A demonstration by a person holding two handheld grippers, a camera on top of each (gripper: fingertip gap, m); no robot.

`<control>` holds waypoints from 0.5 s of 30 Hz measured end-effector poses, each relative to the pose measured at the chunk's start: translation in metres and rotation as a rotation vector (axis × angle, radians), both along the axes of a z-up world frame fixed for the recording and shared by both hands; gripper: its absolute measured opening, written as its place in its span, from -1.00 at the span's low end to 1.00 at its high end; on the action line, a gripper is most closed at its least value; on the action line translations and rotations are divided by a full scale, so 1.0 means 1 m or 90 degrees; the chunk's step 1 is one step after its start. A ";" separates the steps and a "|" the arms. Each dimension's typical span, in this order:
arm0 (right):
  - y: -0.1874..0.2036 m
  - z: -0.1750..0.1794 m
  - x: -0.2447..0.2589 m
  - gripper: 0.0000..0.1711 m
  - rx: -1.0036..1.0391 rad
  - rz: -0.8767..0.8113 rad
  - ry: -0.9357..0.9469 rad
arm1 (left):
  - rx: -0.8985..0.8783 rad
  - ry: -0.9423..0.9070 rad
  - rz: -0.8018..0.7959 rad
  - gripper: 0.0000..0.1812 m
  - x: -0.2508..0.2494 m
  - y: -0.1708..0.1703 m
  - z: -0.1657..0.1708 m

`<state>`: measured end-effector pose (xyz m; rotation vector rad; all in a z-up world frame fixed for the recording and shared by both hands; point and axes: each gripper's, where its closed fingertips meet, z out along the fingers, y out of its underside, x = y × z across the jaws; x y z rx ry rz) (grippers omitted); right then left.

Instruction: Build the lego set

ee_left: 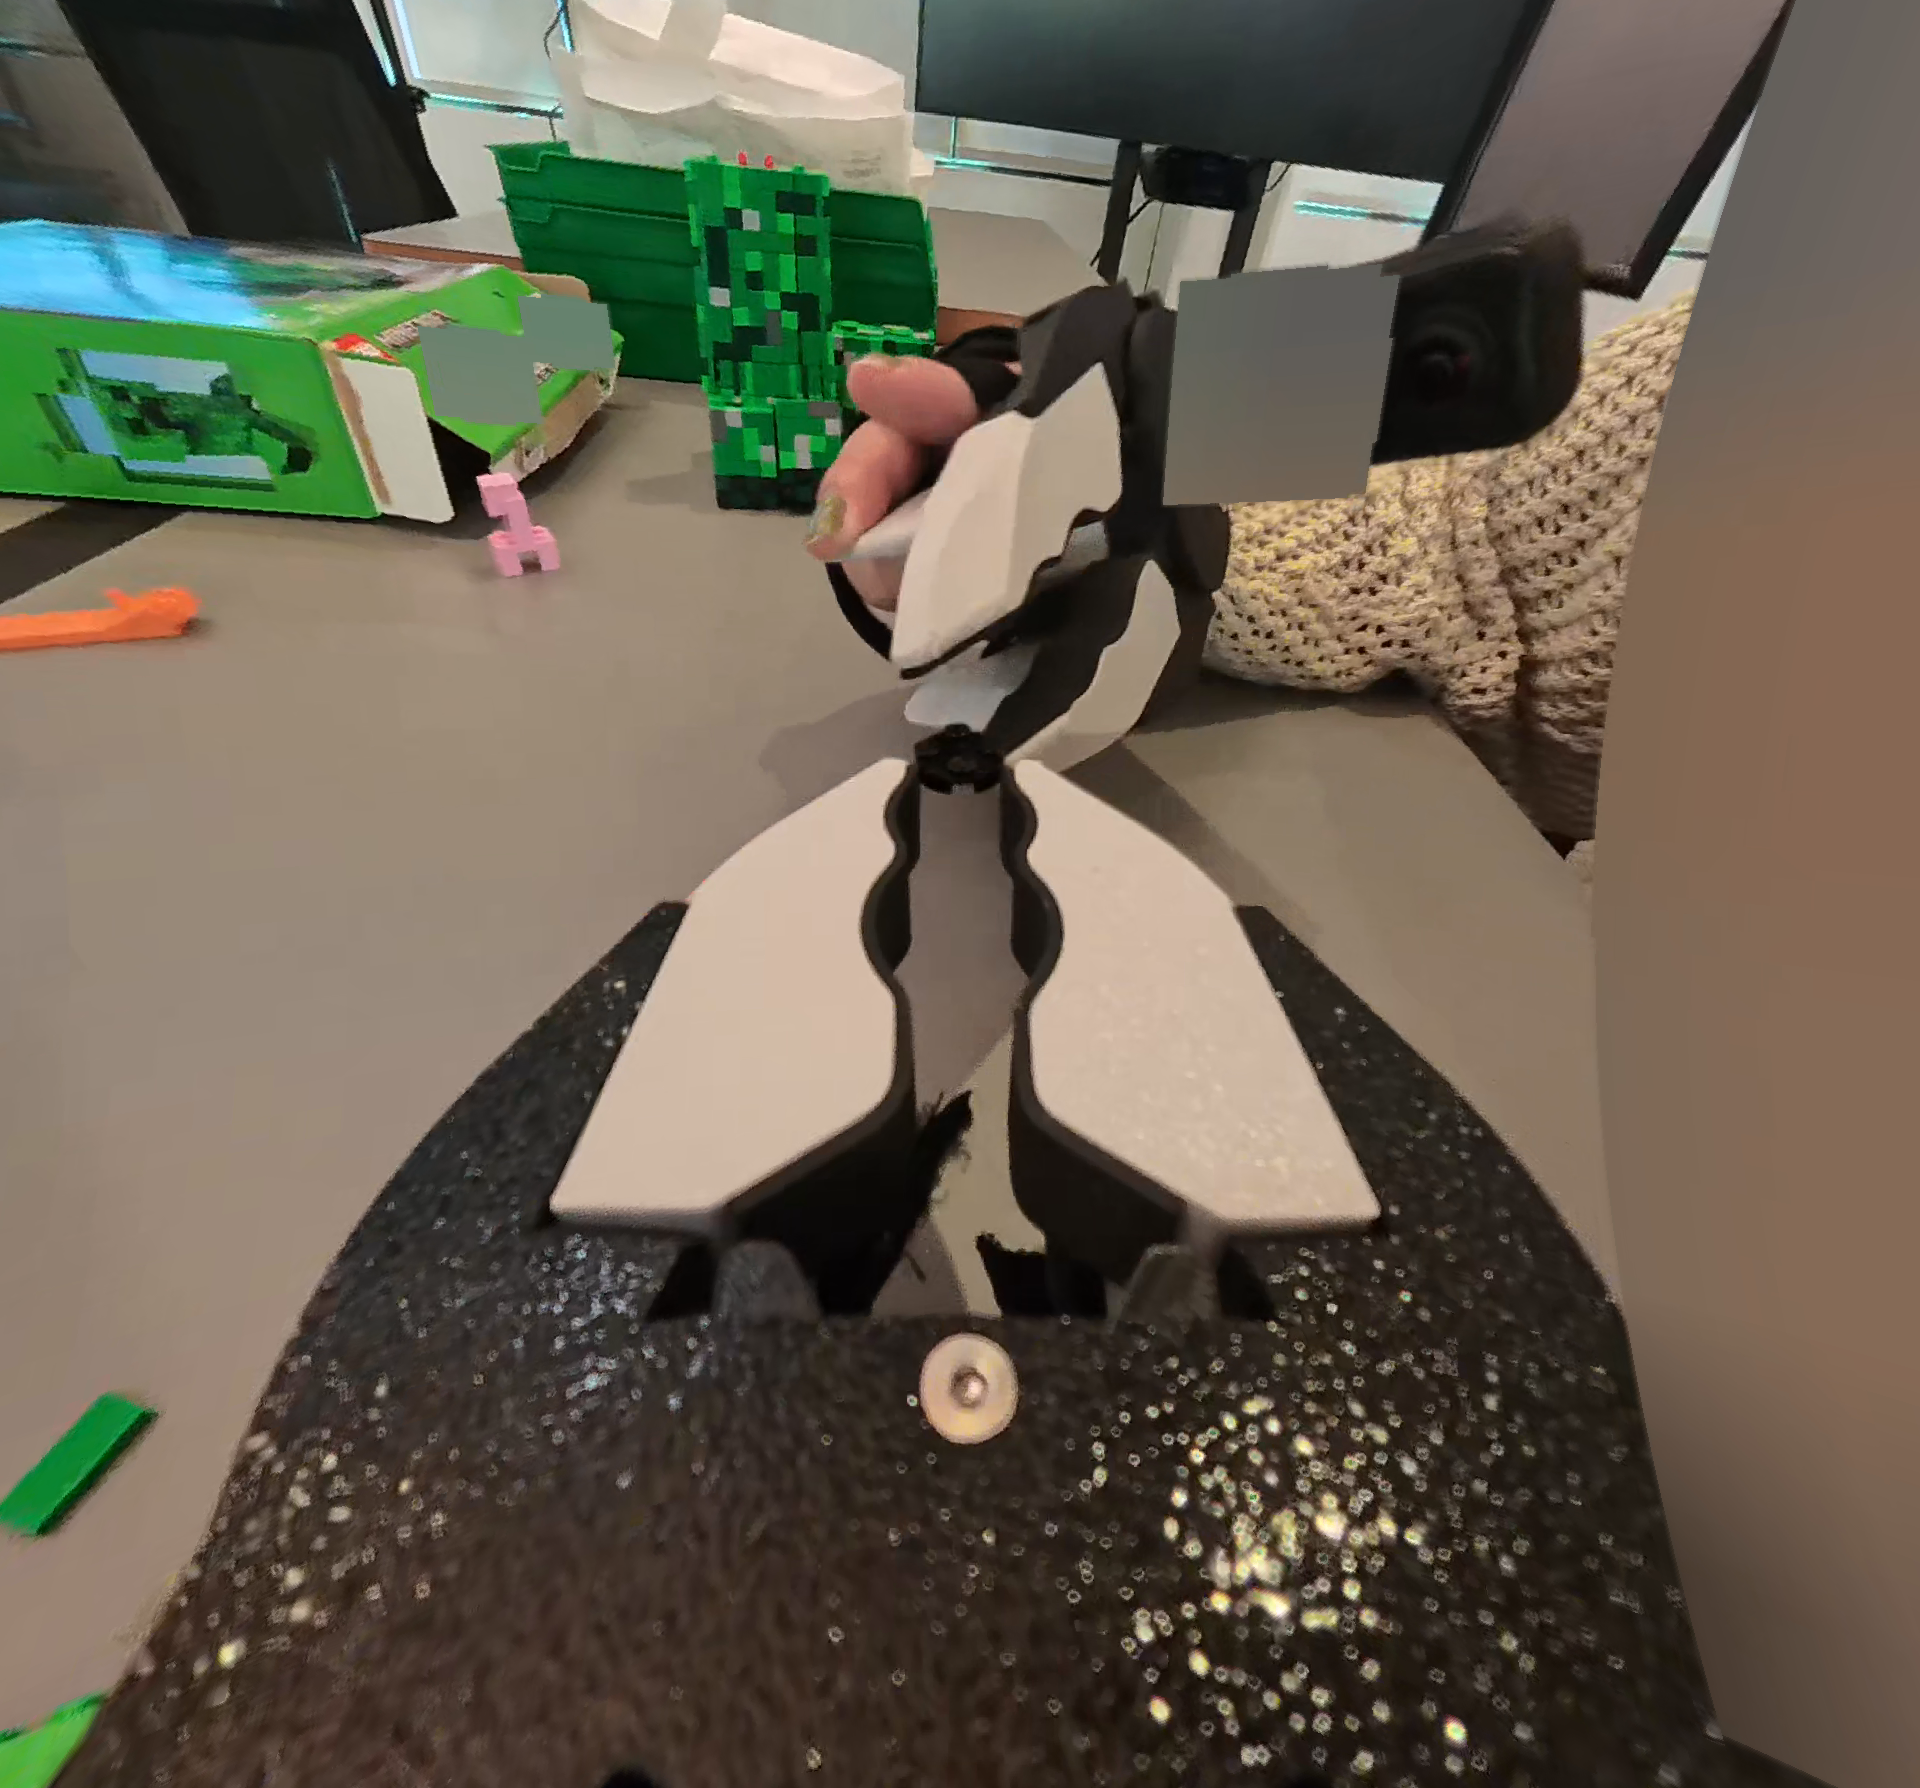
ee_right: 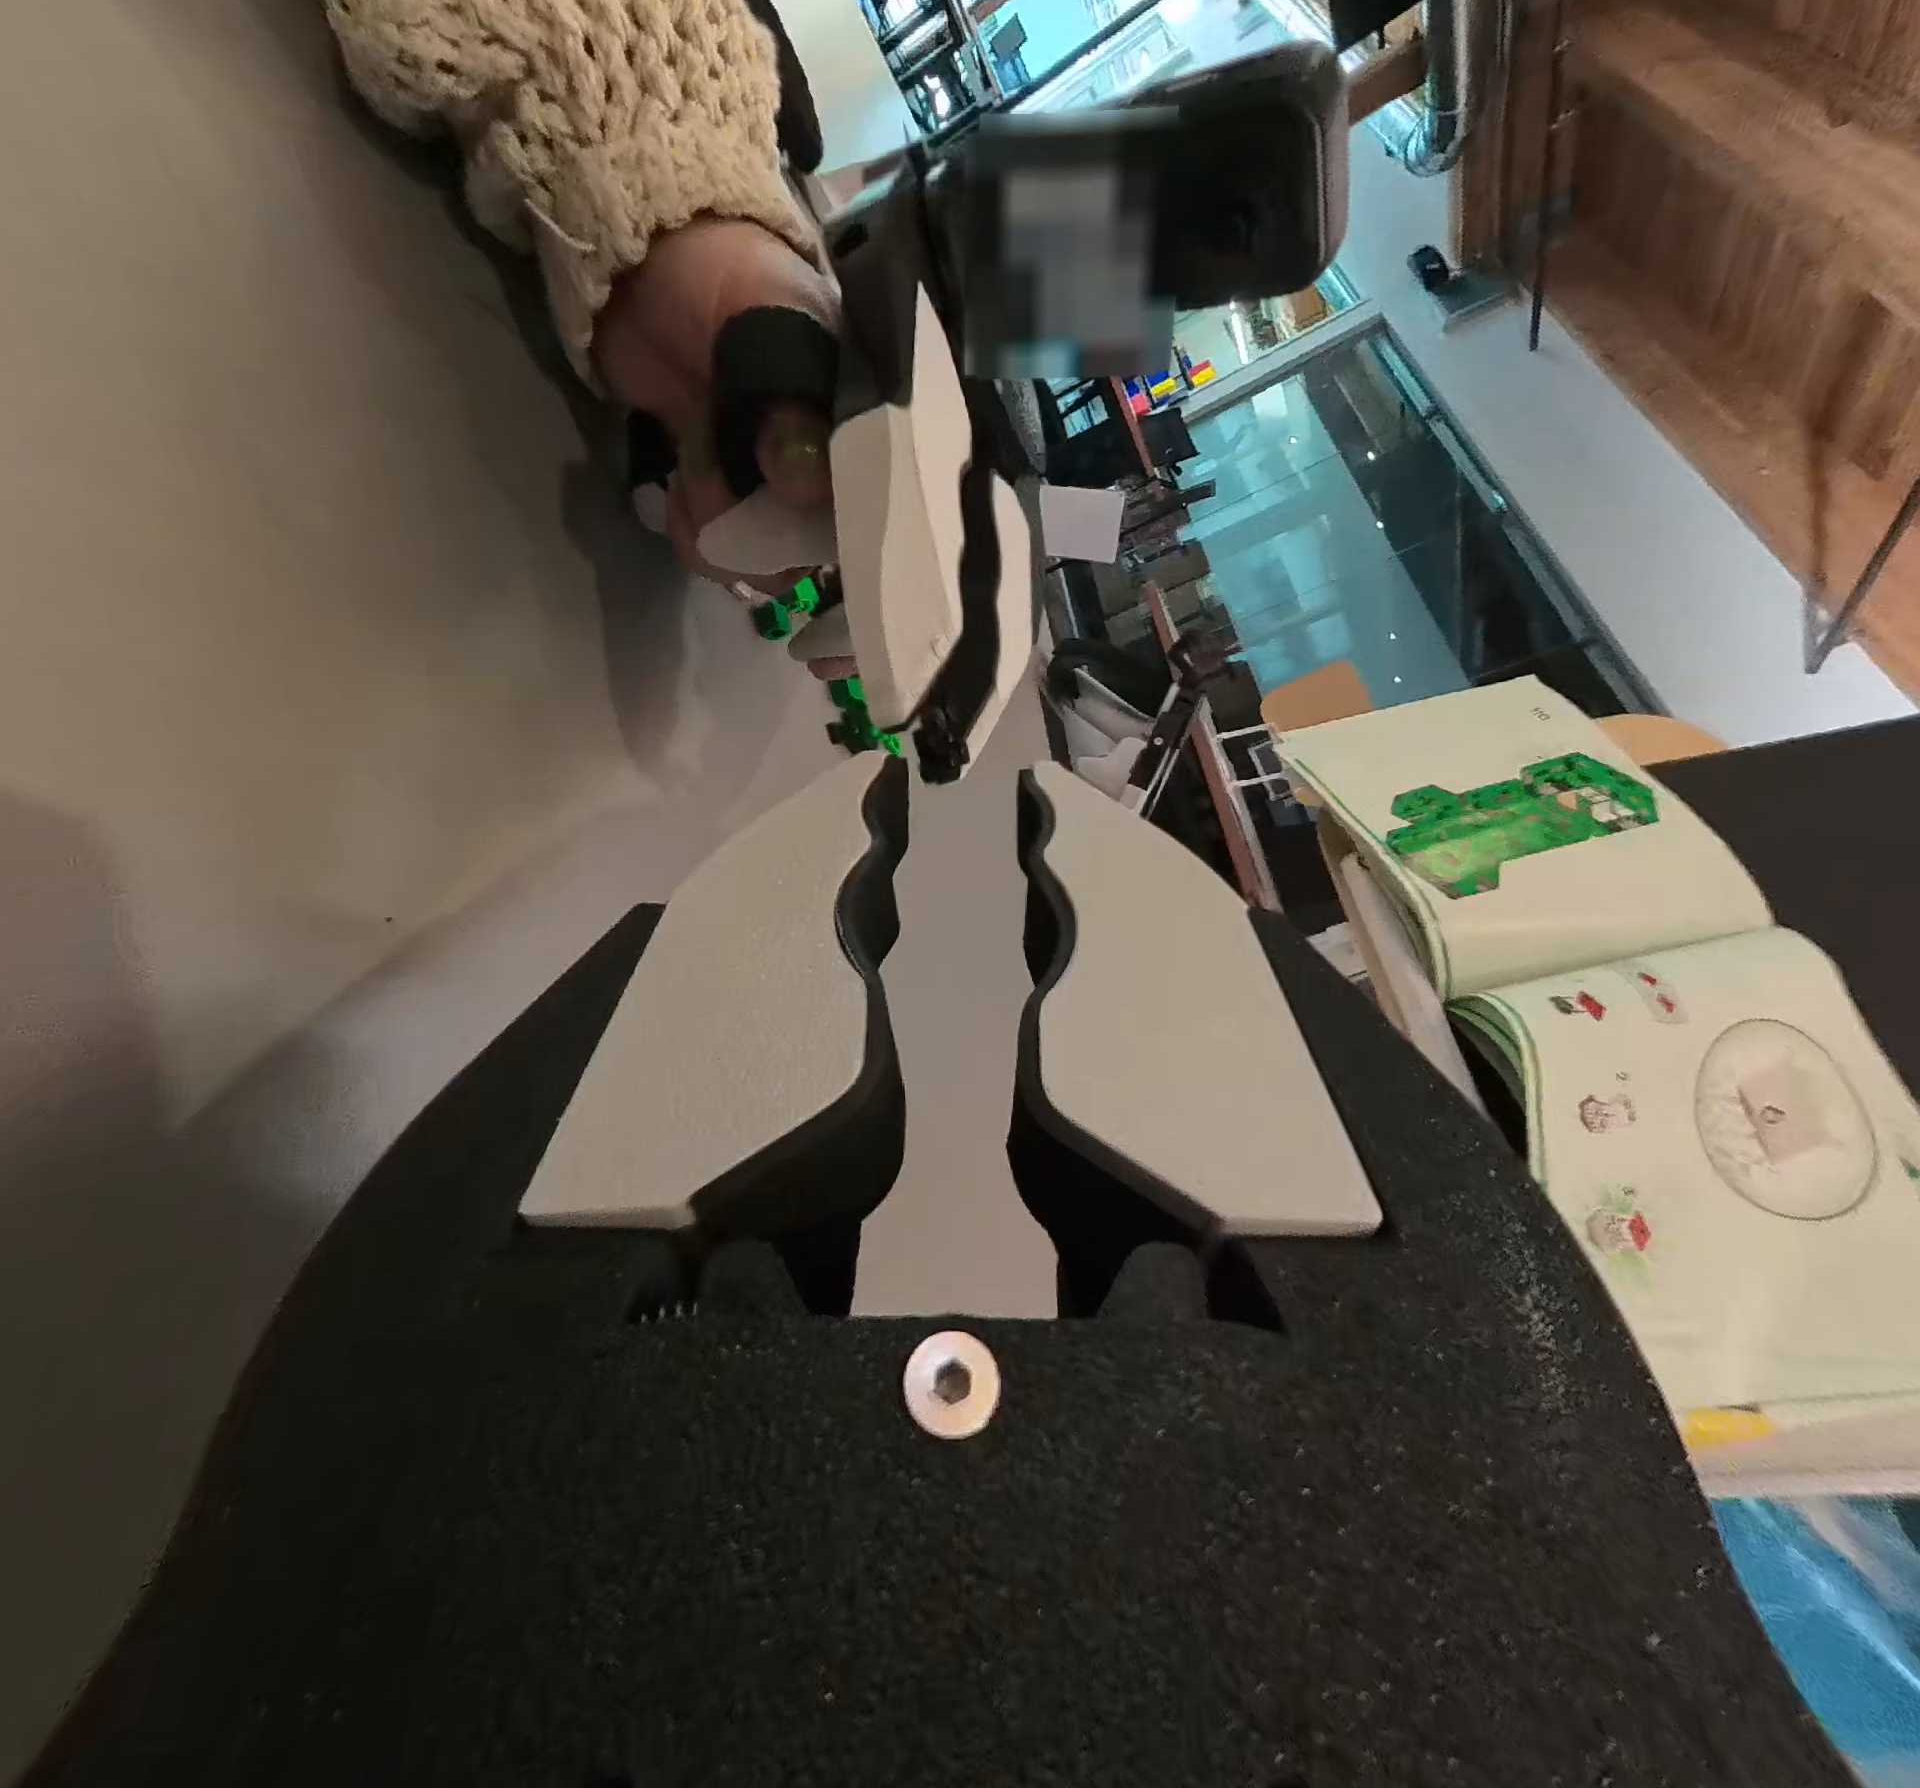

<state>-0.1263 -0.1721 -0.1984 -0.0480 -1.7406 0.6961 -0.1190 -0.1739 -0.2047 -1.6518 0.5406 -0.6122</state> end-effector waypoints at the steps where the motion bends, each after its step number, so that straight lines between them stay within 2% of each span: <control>1: -0.001 0.000 0.000 -0.78 0.011 -0.001 0.008 | -0.004 -0.002 0.003 -0.84 -0.001 0.001 0.000; 7: -0.006 -0.004 -0.002 -0.87 0.074 -0.018 0.035 | -0.018 -0.028 0.006 -0.85 -0.005 0.002 0.001; 15: -0.004 -0.003 -0.004 -0.91 0.096 -0.032 0.058 | -0.019 -0.014 -0.001 -0.84 -0.002 0.001 -0.001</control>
